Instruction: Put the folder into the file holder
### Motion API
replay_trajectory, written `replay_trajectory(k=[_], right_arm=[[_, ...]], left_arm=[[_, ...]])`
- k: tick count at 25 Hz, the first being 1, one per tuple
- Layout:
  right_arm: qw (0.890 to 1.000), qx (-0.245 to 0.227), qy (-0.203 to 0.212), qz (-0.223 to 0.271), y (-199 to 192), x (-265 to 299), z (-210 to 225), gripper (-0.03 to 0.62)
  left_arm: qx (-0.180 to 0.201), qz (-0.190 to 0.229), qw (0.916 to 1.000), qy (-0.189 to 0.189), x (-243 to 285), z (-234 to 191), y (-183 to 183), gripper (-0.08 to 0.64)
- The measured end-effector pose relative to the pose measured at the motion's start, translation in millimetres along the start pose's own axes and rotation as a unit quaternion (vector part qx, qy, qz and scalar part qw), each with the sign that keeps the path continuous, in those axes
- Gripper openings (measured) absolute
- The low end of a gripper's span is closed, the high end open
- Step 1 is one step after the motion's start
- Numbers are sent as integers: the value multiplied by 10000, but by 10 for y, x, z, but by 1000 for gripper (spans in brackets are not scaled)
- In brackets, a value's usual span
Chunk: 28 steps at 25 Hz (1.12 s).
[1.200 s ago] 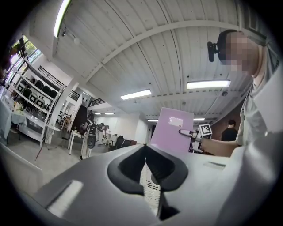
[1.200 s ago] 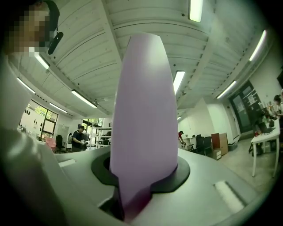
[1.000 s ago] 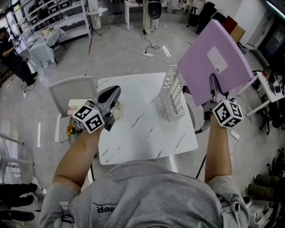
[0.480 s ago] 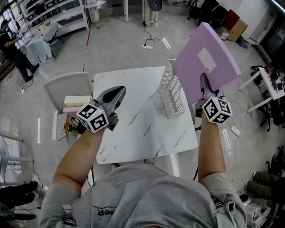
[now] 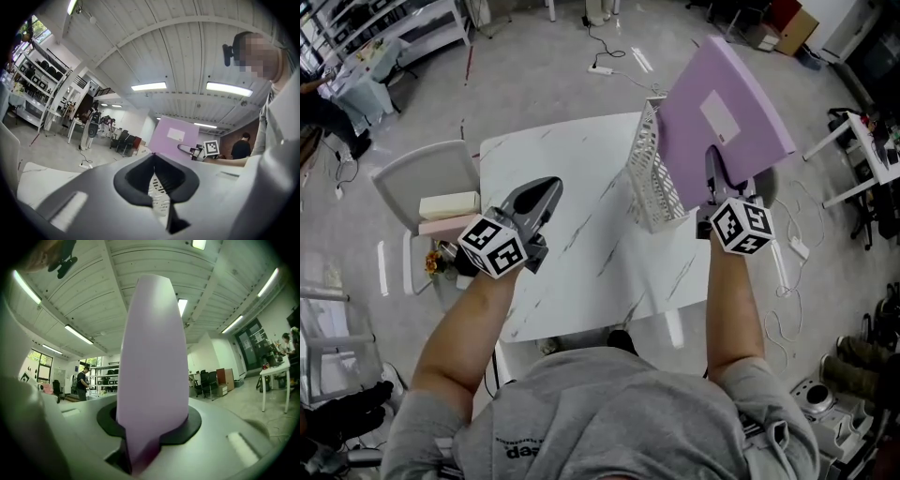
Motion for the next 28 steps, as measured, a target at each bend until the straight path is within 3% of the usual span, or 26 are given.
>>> replay_trajectory(k=[13,21,28], right_arm=[[9998,149,-104,-89,-736,143,-13,130],[9996,86,-174,-223,-1039,213,-79,135],[9972,-70,-364,-643,-1348,298,-81,140]], left_arm=[[-314,-347,9989,-83,49,-243,-613,60],[-371,-510,9980,-53,33,-219,-726,60],[-429,-620,9971,-58,53,-242,-797,60]])
Point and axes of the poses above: the fingertips, and each gripper's own axes: x forward along the fingers, z to its right, y out of its top, the point moved 6 cm from there along -x, backward along the fingers, and after that the axes turned 11 degrees about -z, right-handed, at the moved point
